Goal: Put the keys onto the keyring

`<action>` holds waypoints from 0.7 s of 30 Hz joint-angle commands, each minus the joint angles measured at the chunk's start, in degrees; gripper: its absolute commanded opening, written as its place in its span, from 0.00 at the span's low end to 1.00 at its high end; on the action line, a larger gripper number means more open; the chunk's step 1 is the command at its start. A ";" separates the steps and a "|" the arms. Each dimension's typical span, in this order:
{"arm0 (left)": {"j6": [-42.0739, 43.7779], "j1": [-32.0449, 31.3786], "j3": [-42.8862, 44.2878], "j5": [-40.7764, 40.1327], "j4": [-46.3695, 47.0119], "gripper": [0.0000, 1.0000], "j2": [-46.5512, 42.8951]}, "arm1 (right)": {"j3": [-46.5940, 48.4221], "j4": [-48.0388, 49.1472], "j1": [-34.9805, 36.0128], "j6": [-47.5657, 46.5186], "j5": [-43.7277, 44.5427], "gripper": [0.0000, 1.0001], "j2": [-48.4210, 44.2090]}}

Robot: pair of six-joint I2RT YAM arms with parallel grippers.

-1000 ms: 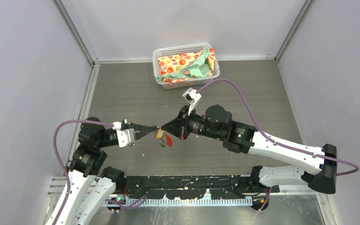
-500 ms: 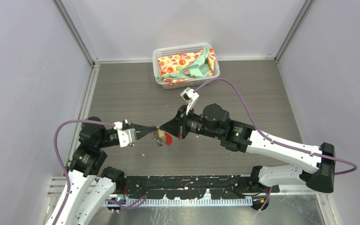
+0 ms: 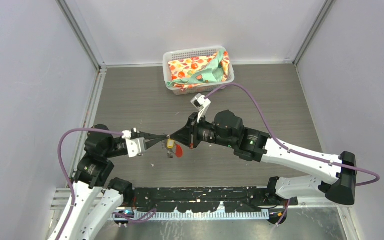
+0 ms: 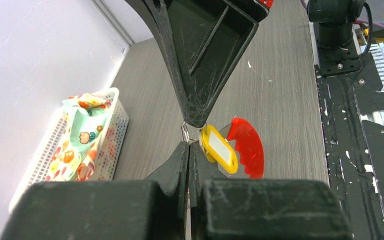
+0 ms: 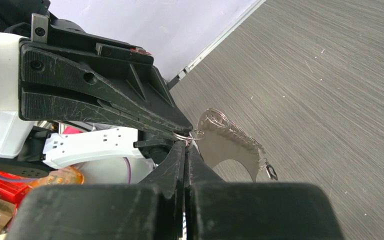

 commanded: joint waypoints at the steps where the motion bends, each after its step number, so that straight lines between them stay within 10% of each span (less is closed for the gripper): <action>1: 2.00 -0.21 0.87 -0.37 -1.54 0.01 0.81 | 3.59 2.59 -0.17 -0.06 -0.57 0.01 -0.24; 21: -0.32 -1.70 1.55 -5.67 -0.39 0.00 2.20 | 7.36 -0.79 -0.20 -0.78 -2.76 0.01 3.15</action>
